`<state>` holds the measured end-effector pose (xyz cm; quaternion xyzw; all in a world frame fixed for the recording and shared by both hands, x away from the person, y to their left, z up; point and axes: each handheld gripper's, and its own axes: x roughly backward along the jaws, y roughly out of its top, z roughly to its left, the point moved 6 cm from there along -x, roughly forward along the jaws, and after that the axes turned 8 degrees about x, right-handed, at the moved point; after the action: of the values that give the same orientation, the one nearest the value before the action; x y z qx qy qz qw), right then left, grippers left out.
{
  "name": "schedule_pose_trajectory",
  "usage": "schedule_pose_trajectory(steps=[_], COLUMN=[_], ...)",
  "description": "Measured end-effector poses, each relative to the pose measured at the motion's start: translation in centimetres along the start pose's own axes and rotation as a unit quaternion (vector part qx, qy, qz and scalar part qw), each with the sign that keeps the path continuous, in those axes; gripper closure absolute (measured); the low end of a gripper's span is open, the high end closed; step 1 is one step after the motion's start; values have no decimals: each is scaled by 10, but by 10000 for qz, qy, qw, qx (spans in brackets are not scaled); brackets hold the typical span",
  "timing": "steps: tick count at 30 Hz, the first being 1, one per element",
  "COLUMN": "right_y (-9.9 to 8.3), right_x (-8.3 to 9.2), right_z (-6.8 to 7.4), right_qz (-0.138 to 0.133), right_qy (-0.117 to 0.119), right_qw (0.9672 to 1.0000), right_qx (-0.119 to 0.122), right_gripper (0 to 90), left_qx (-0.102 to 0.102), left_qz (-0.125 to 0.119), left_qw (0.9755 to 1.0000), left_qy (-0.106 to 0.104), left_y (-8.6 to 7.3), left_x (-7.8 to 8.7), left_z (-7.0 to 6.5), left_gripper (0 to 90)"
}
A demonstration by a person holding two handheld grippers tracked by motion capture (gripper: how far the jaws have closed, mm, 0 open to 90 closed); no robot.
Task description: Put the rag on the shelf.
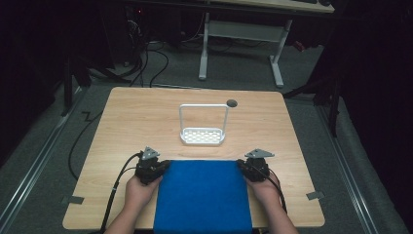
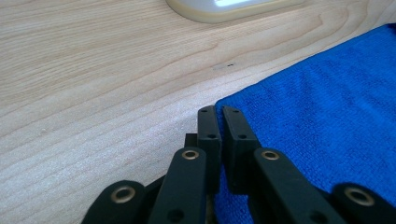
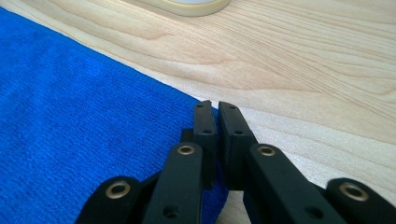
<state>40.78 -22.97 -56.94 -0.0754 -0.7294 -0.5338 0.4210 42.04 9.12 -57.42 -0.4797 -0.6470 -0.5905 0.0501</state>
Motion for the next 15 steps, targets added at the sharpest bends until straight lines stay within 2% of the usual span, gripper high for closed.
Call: schedule_pose_trajectory(steps=[3,7,9,15], right_y=[-2,-2,0,-2], right_x=[1,4,9,13], right_z=[-3,0,2,1], right_qz=[-135,-223,-350,-418], right_qy=[101,131,117,203], right_qw=[9998,9996,9993,9988], right_qx=[-62,-72,-64,-183], right_gripper=[878,877,877,877], left_qx=[20,24,5,-49], left_qz=[-12,-17,-10,-54], left_qw=[10000,10000,10000,10000], left_qy=[1,2,-25,-60], left_y=[0,0,0,0], left_x=[0,0,0,2], left_z=[0,0,-1,-1], left_gripper=[870,870,870,870])
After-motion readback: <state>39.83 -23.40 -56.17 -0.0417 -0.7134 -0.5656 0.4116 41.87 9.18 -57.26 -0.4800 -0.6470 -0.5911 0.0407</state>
